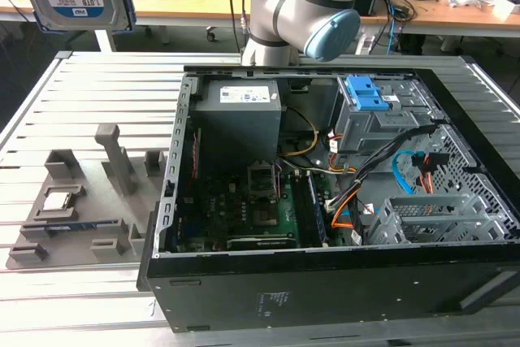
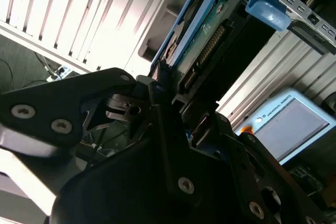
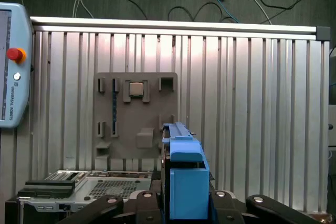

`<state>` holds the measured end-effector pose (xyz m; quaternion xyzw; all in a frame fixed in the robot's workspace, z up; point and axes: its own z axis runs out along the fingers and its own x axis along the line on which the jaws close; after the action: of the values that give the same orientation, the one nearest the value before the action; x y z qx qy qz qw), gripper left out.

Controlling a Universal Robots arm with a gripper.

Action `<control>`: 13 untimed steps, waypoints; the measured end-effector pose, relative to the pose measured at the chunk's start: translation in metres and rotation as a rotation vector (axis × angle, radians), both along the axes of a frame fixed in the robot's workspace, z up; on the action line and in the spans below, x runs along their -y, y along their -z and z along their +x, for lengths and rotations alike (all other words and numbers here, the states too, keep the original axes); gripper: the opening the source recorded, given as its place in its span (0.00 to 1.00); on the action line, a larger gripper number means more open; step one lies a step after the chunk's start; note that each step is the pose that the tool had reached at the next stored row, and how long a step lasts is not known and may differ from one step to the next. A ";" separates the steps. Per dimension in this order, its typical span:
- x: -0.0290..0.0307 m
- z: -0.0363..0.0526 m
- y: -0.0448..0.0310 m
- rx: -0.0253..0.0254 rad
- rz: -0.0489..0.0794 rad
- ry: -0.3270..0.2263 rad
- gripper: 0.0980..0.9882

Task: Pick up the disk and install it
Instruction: 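Pick up the disk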

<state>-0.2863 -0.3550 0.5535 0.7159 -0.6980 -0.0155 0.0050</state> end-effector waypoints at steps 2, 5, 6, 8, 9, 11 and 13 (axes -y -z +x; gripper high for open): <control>-0.0001 0.0022 0.0000 0.0000 0.000 0.000 0.30; -0.0001 0.0023 0.0000 -0.0001 0.000 0.000 0.30; -0.0001 0.0023 0.0000 0.0000 0.000 0.000 0.30; -0.0001 0.0028 0.0008 0.0000 0.000 0.000 0.30; -0.0001 0.0031 0.0015 -0.0001 0.000 0.000 0.30; 0.0000 0.0041 0.0041 -0.0001 0.000 0.000 0.30; -0.0001 0.0056 0.0081 -0.0003 0.000 0.000 0.30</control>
<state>-0.2807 -0.3549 0.5455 0.7160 -0.6979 -0.0156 0.0051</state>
